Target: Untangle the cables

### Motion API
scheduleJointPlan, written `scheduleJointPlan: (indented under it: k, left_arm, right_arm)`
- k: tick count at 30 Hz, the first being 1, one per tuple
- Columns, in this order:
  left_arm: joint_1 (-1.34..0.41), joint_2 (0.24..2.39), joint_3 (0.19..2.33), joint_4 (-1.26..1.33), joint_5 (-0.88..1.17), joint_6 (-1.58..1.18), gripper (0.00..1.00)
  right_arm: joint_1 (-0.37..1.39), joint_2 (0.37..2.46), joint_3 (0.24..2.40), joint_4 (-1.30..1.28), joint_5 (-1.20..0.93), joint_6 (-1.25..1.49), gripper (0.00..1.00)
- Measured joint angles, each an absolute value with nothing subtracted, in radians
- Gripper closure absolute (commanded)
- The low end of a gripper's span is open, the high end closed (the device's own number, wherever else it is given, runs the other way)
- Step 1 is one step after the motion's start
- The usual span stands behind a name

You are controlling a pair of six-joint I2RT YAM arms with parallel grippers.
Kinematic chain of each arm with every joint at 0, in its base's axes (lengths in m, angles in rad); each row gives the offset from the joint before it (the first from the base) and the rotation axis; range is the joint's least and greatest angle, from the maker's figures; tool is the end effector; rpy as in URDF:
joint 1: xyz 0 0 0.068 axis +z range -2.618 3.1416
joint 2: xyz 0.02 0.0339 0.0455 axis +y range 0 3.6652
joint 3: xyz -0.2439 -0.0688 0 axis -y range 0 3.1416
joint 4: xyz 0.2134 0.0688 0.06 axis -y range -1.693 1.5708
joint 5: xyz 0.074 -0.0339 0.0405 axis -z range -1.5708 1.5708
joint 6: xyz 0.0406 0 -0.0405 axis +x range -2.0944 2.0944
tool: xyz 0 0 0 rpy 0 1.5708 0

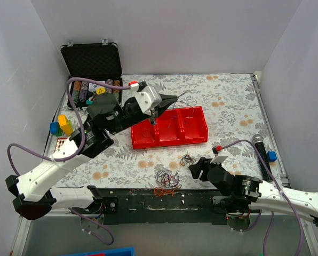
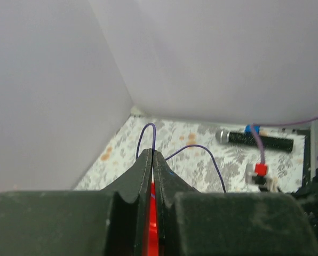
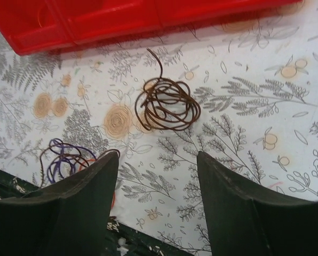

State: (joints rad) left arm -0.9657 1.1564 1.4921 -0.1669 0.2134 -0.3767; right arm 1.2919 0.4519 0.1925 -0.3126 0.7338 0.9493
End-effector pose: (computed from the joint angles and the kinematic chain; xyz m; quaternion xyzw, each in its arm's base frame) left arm 0.1156 -0.1822 0.4828 0.2640 0.5901 -0.5264 0.5523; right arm 0.0564 0.0981 0.1669 0.0296 0.8367 0.2655 0.4781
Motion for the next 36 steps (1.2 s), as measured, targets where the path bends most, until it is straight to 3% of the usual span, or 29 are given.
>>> scheduleJointPlan:
  k: [3, 8, 17, 29, 36]
  left_arm:
    - [-0.965, 1.148, 1.368, -0.129, 0.112, -0.382, 1.0]
    - [-0.956, 1.158, 1.232, -0.093, -0.036, -0.406, 1.0]
    - [-0.872, 1.196, 1.158, -0.006, -0.069, -0.482, 1.0]
    - [-0.772, 1.382, 1.156, 0.064, 0.047, -0.616, 1.0]
    - [-0.771, 1.461, 1.155, 0.083, 0.088, -0.665, 1.0]
  right_arm:
    - [1.291, 0.448, 0.239, -0.316, 0.765, 0.92, 0.2]
    - [1.289, 0.526, 0.306, -0.312, 0.799, 0.882, 0.19]
    - [1.21, 0.775, 0.318, -0.226, 0.766, 0.801, 0.21]
    - [0.986, 0.96, 0.318, 0.056, 0.583, 0.693, 0.29]
    - [0.974, 1.044, 0.318, 0.121, 0.503, 0.677, 0.46]
